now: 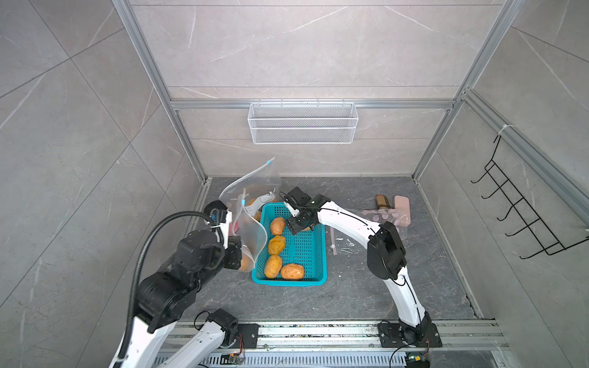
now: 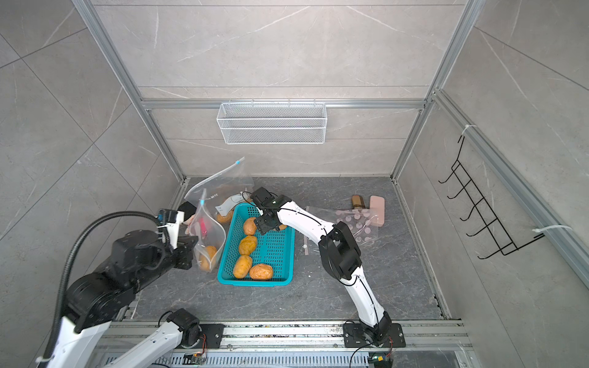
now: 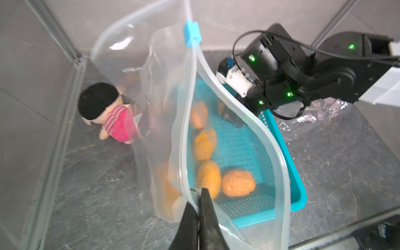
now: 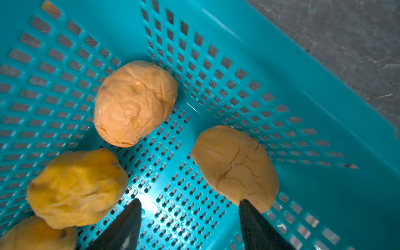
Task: Put the potatoes into a zipper bag and zip it
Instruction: Place the potato into the zipper food storage bag, then pick up the potato from the basket.
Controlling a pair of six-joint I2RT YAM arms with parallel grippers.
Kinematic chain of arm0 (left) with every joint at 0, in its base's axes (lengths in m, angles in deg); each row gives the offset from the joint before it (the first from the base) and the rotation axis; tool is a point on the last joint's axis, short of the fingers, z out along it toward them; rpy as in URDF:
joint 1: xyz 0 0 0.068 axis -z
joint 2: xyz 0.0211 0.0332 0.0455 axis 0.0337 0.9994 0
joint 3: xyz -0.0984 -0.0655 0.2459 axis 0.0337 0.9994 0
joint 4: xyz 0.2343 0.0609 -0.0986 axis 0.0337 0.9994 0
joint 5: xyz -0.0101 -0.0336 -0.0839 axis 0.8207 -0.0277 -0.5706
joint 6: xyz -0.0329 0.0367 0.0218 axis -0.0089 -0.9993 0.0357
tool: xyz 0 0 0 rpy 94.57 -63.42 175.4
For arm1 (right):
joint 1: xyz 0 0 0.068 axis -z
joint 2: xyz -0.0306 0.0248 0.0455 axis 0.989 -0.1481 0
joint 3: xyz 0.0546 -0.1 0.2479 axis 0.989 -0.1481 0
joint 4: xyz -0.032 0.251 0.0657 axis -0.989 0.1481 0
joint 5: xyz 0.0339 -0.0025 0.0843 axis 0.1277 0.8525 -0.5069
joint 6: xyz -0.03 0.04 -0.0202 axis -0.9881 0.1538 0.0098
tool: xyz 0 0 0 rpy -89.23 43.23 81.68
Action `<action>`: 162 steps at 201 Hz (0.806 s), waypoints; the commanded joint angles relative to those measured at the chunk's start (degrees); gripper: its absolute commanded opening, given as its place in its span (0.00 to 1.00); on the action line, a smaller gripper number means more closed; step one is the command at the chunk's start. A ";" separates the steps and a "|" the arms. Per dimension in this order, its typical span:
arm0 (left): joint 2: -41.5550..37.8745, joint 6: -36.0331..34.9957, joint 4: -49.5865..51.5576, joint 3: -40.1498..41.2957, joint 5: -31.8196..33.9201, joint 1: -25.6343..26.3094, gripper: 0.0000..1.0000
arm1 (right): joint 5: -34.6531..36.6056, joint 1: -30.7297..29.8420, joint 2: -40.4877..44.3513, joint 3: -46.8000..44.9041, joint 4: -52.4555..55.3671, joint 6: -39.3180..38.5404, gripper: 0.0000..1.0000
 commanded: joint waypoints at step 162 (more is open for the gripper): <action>29.14 -9.75 -7.82 1.73 -19.94 0.02 0.00 | 0.04 0.73 6.33 -3.11 -3.48 -1.95 0.73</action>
